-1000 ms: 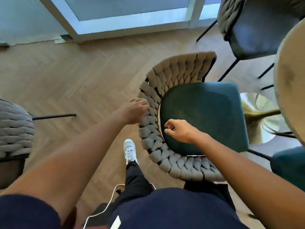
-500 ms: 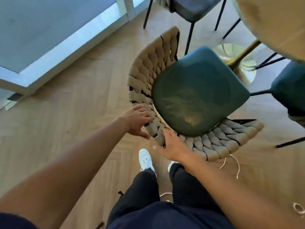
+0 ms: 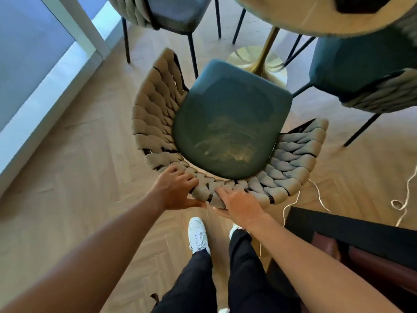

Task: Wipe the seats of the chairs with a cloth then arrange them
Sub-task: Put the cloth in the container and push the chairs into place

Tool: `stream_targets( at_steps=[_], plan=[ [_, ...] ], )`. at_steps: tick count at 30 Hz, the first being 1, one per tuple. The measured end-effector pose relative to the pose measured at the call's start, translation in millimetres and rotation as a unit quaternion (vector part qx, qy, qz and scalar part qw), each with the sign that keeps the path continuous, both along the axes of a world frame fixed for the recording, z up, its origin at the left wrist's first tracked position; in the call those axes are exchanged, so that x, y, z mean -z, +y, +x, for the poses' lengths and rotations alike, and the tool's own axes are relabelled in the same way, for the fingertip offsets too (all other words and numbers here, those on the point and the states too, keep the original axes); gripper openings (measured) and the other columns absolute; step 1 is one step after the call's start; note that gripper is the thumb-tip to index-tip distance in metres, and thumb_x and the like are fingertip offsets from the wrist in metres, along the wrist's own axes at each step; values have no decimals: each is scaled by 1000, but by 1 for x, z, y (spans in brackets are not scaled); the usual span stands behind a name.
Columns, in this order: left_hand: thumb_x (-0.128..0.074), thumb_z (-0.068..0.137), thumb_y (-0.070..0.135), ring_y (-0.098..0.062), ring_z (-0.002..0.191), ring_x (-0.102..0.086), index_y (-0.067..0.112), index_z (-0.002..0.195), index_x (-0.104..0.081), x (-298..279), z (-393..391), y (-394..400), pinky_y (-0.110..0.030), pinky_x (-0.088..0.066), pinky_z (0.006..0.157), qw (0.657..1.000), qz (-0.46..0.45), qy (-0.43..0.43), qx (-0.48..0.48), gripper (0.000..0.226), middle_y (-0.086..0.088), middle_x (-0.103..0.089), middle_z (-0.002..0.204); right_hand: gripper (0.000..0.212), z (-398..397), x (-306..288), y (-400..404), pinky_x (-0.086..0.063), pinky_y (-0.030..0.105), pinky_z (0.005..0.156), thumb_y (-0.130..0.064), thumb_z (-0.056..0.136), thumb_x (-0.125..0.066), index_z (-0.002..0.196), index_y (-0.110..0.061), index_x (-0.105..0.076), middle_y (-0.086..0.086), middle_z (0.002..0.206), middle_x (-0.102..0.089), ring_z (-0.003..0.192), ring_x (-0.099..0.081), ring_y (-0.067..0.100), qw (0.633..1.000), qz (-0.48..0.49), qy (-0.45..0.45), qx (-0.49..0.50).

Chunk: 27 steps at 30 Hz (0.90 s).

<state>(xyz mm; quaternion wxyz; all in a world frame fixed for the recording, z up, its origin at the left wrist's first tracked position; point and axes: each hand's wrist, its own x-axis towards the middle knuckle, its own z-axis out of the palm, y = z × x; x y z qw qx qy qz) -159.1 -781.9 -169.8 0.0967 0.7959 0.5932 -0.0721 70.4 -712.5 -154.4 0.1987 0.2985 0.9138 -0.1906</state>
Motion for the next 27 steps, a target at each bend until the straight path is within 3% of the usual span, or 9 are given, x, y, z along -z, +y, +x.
stream_targets(
  at_steps=[4,7,9,12,17,20,22,27],
  plan=[
    [-35,77,93,-23,73,-64,24,91,-68,8,29,4,-33,-48,73,999,2,-39,24,78,2,-71,89,58,37,-6,4,-57,40,74,-56,96,-53,144,-29,-36,4,117,-67,98,-66,29,999,-31,-19,16],
    [-36,73,95,-18,61,-57,24,83,-66,4,42,18,-27,-34,57,999,-1,-20,44,78,5,-67,76,59,53,-7,10,-57,40,75,-56,94,-55,144,-31,-38,0,121,-65,100,-65,25,999,-25,-11,23],
    [-30,73,97,-17,64,-58,25,88,-64,1,45,25,-26,-33,56,999,-14,-10,48,81,6,-67,80,59,55,-5,16,-57,40,76,-56,94,-56,145,-31,-38,1,121,-64,100,-65,26,999,-25,-3,24],
    [-23,70,100,-17,74,-60,28,99,-59,-1,44,37,-27,-47,58,999,-41,1,23,85,8,-67,93,60,52,-3,30,-57,39,77,-54,93,-59,145,-32,-39,1,121,-65,101,-65,25,1000,-19,10,23],
    [-21,68,100,-14,77,-61,30,108,-59,-5,44,65,-25,-39,54,999,-44,10,10,88,10,-67,100,60,49,-3,59,-58,37,77,-52,91,-65,143,-33,-44,-2,119,-68,100,-65,22,999,-5,34,43],
    [-16,66,100,-15,78,-64,31,108,-60,-2,39,84,-26,-48,58,999,-38,1,14,92,10,-68,99,60,45,-3,77,-57,37,76,-52,88,-67,141,-32,-47,-1,115,-70,98,-66,24,998,8,40,53],
    [-14,66,100,-16,78,-65,32,111,-59,1,32,98,-29,-55,62,999,-36,-4,25,94,10,-69,99,58,39,-2,85,-55,36,74,-51,86,-70,137,-31,-51,0,108,-72,94,-68,24,996,24,54,62],
    [-12,64,101,-15,78,-65,32,116,-61,0,17,115,-26,-53,61,999,-33,-6,34,99,10,-69,99,53,28,-1,91,-54,32,61,-49,77,-80,123,-31,-63,-2,89,-74,75,-69,20,994,60,67,68]
  ],
)
